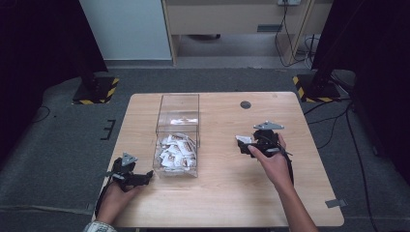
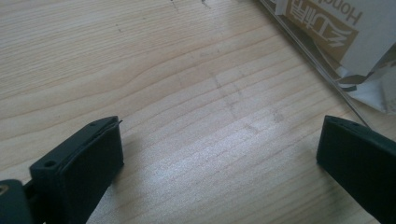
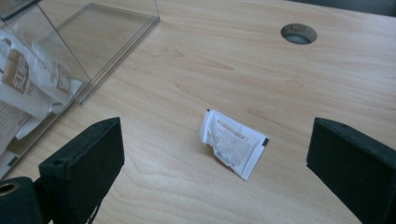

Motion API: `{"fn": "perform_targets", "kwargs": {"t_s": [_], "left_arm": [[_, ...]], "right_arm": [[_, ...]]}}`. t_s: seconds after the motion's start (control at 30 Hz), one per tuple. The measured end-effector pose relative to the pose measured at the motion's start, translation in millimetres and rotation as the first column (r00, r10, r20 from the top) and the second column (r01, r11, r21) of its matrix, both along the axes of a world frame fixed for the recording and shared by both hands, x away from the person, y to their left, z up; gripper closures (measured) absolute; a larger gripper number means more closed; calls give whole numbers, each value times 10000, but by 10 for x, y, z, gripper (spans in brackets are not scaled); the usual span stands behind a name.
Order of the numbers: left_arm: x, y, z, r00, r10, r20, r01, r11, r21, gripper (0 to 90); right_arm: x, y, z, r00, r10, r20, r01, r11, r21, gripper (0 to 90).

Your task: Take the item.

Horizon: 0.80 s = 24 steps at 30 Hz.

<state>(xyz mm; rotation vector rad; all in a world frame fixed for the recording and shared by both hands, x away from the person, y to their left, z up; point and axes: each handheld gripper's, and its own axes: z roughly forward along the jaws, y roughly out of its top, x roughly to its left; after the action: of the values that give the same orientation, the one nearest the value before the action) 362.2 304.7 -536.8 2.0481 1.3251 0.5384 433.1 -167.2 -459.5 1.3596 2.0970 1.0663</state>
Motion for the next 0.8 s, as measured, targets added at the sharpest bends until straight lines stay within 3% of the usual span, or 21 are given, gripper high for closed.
{"fn": "perform_targets", "kwargs": {"t_s": [0.2, 0.53, 0.67, 0.8], "left_arm": [[0, 0, 0, 10000, 3, 1, -3, 10000, -1, 0], [0, 0, 0, 10000, 0, -1, 0, 10000, 0, 0], [0, 0, 0, 10000, 1, -1, -1, 10000, 1, 0], [0, 0, 0, 10000, 2, 0, -2, 10000, 0, 0]], "right_arm": [[-69, -38, -41, 10000, 70, -25, -69, 9999, 80, 46], [-398, -144, -167, 10000, 64, 30, -65, 9998, 212, 49], [-545, -164, -317, 9995, 154, -259, -153, 9999, 44, 48], [-593, -158, -492, 9981, 138, -605, -152, 9996, -222, 48]]}}
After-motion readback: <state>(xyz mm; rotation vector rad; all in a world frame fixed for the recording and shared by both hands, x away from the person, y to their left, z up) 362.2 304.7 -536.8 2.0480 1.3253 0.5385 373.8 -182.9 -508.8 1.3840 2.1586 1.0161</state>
